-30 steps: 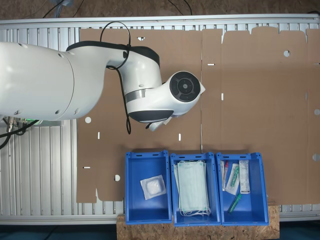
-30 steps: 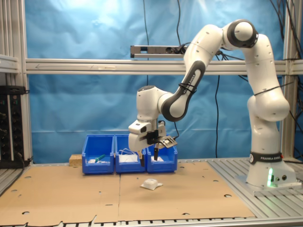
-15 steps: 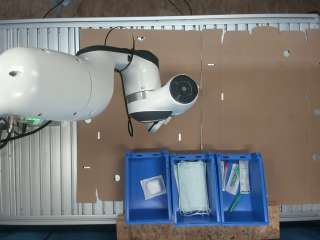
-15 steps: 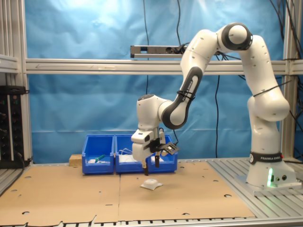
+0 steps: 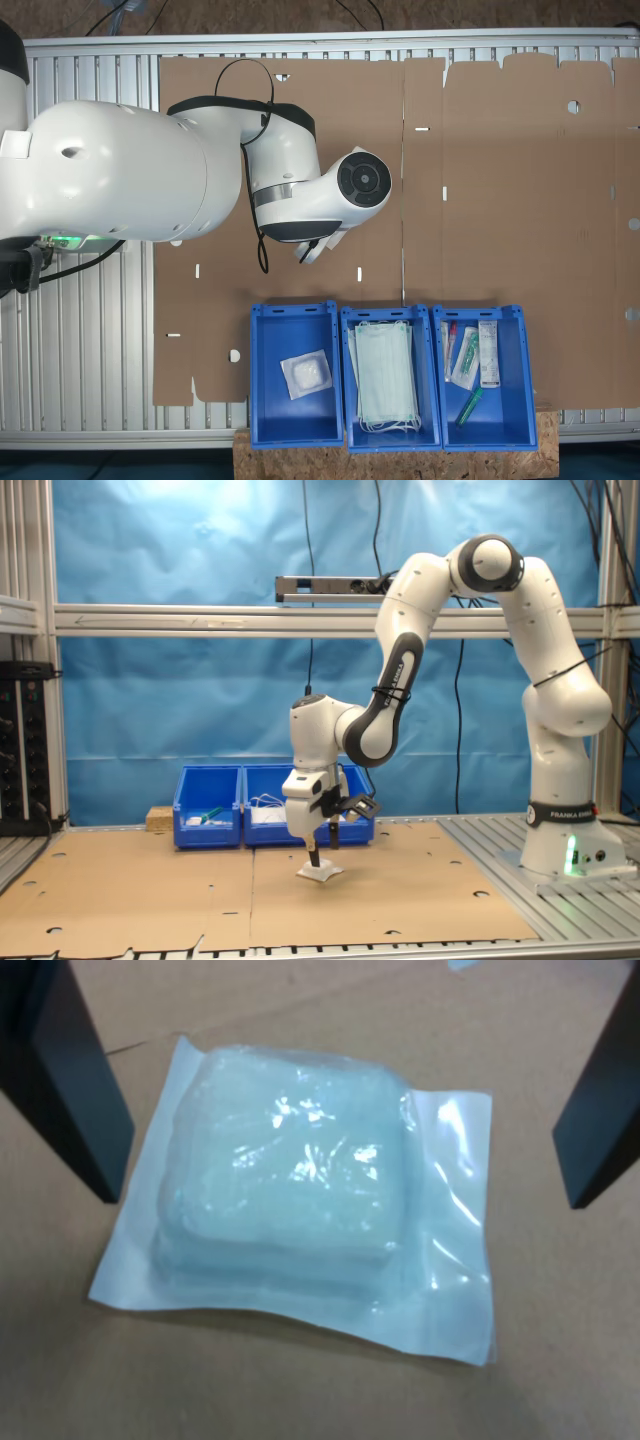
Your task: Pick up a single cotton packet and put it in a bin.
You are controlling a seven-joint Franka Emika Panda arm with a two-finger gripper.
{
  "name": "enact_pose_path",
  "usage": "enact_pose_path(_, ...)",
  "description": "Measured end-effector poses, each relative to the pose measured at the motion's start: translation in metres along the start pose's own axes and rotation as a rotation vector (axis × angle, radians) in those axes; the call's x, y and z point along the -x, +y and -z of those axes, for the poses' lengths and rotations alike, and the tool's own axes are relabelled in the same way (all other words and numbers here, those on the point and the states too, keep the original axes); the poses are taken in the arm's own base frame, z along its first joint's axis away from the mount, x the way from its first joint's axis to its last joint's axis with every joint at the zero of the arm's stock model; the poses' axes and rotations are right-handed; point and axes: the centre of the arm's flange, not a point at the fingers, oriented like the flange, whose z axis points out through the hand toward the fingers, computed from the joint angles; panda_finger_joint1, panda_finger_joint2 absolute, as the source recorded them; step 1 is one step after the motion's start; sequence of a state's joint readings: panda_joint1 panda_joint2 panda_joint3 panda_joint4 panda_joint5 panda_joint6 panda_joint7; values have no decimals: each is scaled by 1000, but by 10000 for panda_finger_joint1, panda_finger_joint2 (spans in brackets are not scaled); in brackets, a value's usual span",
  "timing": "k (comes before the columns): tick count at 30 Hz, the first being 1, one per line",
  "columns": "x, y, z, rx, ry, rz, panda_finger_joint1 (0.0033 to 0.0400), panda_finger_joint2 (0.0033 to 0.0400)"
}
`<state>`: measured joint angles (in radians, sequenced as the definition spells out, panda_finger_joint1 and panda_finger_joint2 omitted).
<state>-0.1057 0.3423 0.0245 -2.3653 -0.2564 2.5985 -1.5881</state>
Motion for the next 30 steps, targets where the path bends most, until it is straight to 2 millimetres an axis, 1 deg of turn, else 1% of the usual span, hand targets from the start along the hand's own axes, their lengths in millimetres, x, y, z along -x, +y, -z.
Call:
enact_pose_path(16,-5,11,-23,-13,12,64,400,400)
enact_pose_path(23,-7,14,-27,-12,16,83,400,400)
enact_pose_path(30,-7,16,-27,-7,15,93,400,400)
